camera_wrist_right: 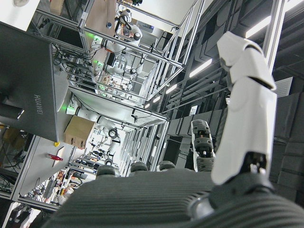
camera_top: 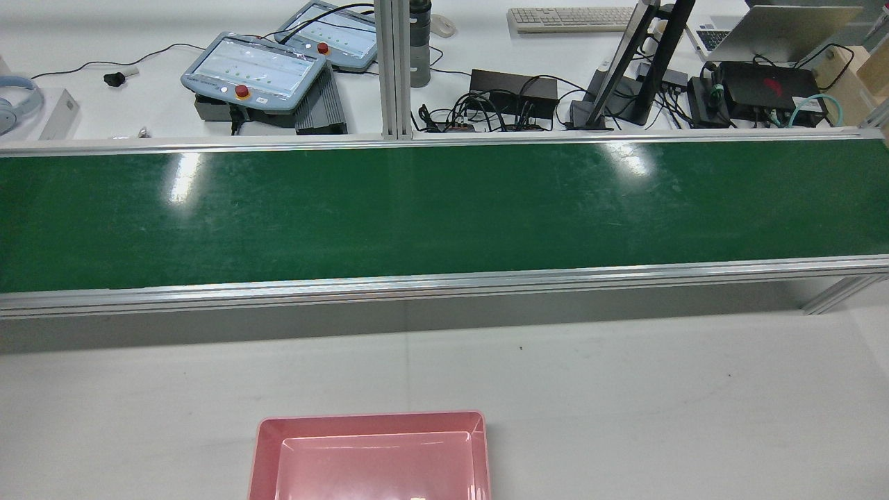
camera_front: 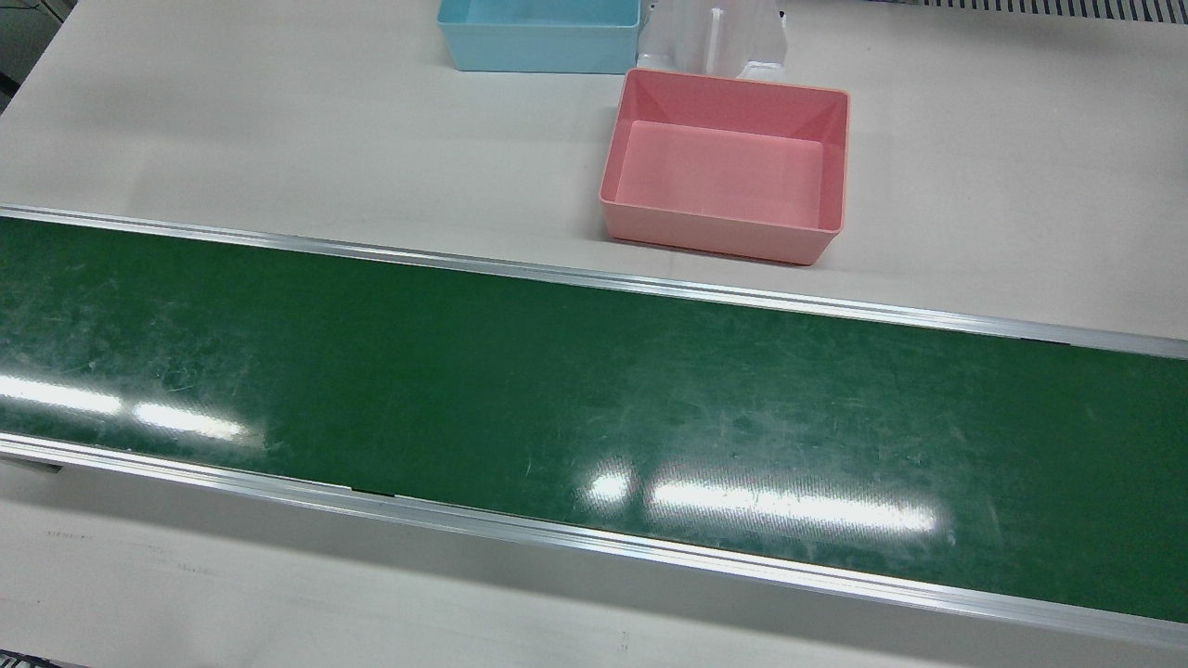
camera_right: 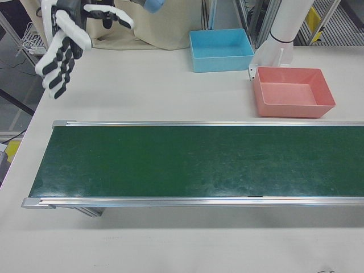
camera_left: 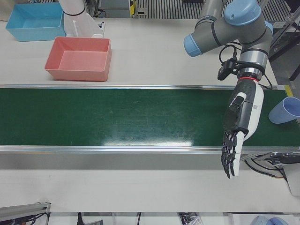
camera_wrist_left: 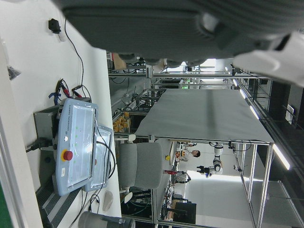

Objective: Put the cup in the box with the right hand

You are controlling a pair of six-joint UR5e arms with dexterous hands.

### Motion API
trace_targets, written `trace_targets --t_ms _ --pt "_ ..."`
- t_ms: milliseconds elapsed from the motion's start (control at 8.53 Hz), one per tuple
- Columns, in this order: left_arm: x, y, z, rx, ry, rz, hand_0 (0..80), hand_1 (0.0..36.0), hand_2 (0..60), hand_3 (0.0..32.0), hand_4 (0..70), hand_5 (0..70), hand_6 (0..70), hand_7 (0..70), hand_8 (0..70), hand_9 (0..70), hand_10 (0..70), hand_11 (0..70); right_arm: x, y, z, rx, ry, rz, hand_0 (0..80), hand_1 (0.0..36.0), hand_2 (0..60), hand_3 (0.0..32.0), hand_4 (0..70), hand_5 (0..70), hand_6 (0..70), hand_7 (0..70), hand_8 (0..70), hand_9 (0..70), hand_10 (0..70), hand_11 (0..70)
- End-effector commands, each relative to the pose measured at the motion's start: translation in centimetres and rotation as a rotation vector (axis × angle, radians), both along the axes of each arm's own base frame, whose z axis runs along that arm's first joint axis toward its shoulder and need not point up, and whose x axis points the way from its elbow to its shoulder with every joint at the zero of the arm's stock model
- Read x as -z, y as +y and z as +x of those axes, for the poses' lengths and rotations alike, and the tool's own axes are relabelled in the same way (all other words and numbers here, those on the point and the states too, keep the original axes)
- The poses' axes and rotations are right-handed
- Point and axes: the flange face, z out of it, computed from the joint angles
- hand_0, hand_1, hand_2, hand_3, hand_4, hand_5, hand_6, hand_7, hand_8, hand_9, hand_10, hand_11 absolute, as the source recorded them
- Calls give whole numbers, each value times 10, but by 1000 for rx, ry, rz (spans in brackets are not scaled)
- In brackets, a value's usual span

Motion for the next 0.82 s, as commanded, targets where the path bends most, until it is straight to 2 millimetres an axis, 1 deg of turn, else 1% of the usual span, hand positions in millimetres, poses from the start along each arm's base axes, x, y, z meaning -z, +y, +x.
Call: trace_targets --t_ms 0,117,234,352,469,586,703 --pt "-3 0 0 -1 -1 -5 0 0 0 0 0 0 0 0 0 0 0 0 -23 -21 13 -40 24 -86 522 278 235 0 0 62 1 0 0 0 0 0" --pt "0 0 0 -1 0 -1 0 0 0 0 0 0 0 0 0 0 0 0 -50 -39 18 -51 25 -69 516 271 238 0 0 62 5 0 0 0 0 0" --pt "-1 0 0 1 0 -2 0 0 0 0 0 0 0 0 0 0 0 0 -86 -60 12 -32 30 -58 512 265 226 0 0 61 4 0 0 0 0 0" --pt "0 0 0 -1 0 1 0 0 0 0 0 0 0 0 0 0 0 0 -107 -83 19 -41 22 -59 507 259 223 0 0 61 0 0 0 0 0 0" --pt "-1 1 0 -1 0 -2 0 0 0 0 0 0 0 0 0 0 0 0 -124 -93 22 -46 15 -88 511 265 221 0 0 62 0 0 0 0 0 0" --pt "-1 0 0 1 0 -4 0 0 0 0 0 0 0 0 0 0 0 0 -108 -105 20 -44 20 -55 512 267 228 0 0 62 0 0 0 0 0 0" --pt "0 0 0 -1 0 -1 0 0 0 0 0 0 0 0 0 0 0 0 -94 -128 22 -52 29 -35 511 266 224 0 0 62 0 0 0 0 0 0"
